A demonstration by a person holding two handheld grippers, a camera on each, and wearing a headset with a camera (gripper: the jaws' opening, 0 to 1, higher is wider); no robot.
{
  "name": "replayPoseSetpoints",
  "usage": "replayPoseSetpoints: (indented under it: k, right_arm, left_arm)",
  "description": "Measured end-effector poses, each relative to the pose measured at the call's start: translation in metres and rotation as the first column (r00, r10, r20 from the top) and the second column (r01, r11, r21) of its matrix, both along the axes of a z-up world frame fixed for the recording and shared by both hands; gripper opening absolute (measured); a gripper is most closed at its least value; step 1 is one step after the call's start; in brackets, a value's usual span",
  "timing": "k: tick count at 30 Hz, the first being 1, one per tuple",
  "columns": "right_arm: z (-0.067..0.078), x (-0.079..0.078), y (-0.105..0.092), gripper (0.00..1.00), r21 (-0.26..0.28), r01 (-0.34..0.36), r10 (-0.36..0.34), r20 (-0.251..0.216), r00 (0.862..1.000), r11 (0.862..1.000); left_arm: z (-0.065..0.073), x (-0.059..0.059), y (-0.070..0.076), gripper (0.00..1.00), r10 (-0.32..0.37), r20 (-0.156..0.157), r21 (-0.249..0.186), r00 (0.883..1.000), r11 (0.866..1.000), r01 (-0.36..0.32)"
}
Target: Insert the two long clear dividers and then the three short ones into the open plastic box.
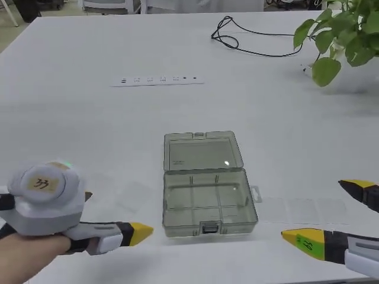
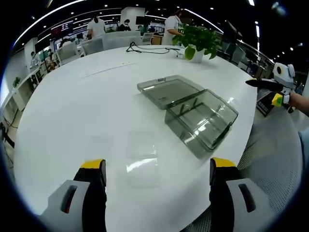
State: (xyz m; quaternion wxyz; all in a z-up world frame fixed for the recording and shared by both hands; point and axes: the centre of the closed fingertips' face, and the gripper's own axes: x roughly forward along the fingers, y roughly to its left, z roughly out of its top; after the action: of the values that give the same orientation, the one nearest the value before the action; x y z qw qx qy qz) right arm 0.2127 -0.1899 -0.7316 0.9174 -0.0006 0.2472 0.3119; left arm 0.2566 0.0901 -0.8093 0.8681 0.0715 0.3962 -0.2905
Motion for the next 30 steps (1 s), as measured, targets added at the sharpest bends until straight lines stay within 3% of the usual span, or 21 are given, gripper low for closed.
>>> replayPoseSetpoints:
  k: [8, 14, 25, 30]
  right_arm:
    - [0.002, -0.002, 0.002, 1.0, 0.014, 0.004, -0.004, -0.001, 1.0, 1.0]
    - [0.003, -0.002, 0.003, 1.0, 0.016, 0.005, -0.005, 0.0, 1.0, 1.0]
    - [0.003, -0.003, 0.004, 1.0, 0.018, 0.007, -0.007, -0.004, 1.0, 1.0]
    - [0.002, -0.004, 0.006, 1.0, 0.018, 0.002, -0.002, -0.011, 1.0, 1.0]
  left_arm:
    - [-0.011, 0.004, -0.004, 0.79, -0.028, -0.043, 0.059, 0.999, 0.998, 0.031]
    - [-0.02, 0.004, -0.005, 0.66, -0.014, -0.082, 0.07, 0.997, 0.997, 0.019]
    - [-0.031, 0.01, -0.001, 0.5, -0.012, -0.106, 0.135, 0.994, 0.99, 0.026]
    - [-0.04, 0.012, 0.003, 0.46, -0.01, -0.129, 0.189, 0.992, 0.981, 0.035]
